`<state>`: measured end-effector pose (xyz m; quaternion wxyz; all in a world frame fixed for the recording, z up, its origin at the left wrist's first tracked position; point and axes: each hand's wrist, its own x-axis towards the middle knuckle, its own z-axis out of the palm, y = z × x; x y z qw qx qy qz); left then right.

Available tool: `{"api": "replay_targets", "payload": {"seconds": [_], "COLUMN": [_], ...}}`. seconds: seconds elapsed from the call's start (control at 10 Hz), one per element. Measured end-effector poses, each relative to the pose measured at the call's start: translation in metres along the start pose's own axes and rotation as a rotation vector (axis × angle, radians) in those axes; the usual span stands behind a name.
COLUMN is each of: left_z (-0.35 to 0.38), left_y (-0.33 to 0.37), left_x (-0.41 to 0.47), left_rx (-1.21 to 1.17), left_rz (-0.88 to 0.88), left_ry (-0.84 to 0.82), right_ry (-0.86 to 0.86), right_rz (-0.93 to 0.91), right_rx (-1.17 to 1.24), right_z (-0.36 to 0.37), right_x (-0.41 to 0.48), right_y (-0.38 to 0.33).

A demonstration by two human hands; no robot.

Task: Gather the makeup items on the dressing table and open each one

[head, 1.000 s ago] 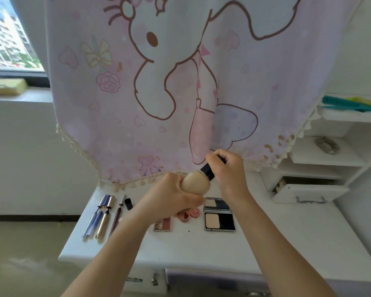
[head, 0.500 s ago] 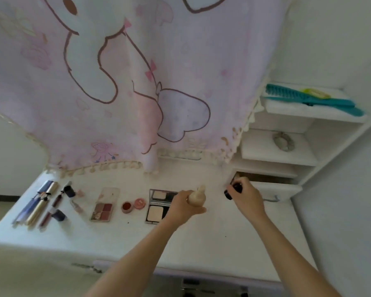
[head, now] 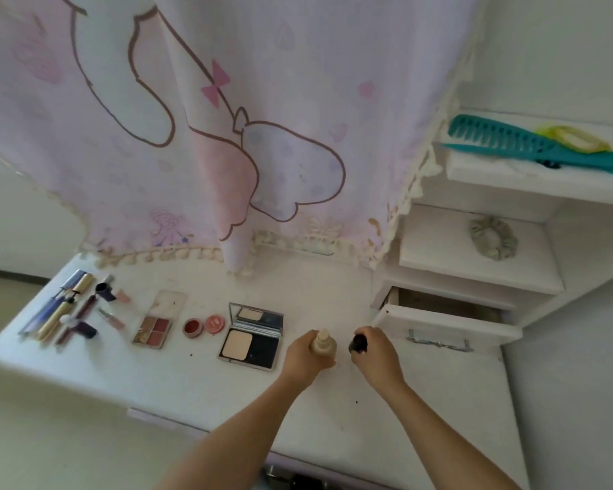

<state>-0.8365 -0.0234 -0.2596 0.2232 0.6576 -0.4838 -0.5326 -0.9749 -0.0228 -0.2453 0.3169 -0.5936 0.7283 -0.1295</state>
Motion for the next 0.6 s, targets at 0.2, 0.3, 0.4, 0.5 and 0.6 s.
{"api": "replay_targets", "payload": {"seconds": [0.2, 0.3, 0.4, 0.5, 0.6], "left_z": [-0.002, -0.001, -0.001, -0.001, -0.006], "left_y": [-0.006, -0.009, -0.009, -0.009, -0.006], "left_x": [0.012, 0.016, 0.013, 0.013, 0.006], "left_rx": [0.007, 0.043, 0.082, 0.113, 0.12], "left_rz": [0.007, 0.026, 0.019, 0.019, 0.003], "left_ry": [-0.03, -0.027, -0.011, 0.006, 0.008], "right_ry": [-0.042, -0.06, -0.088, -0.095, -0.117], "right_rz": [-0.043, -0.062, -0.051, -0.046, -0.049], "right_rx": [-0.053, -0.077, -0.092, -0.09, -0.091], "right_z": [0.014, 0.02, 0.022, 0.025, 0.024], "right_x": [0.02, 0.027, 0.028, 0.033, 0.032], "right_y": [0.001, 0.002, 0.003, 0.006, 0.008]}}
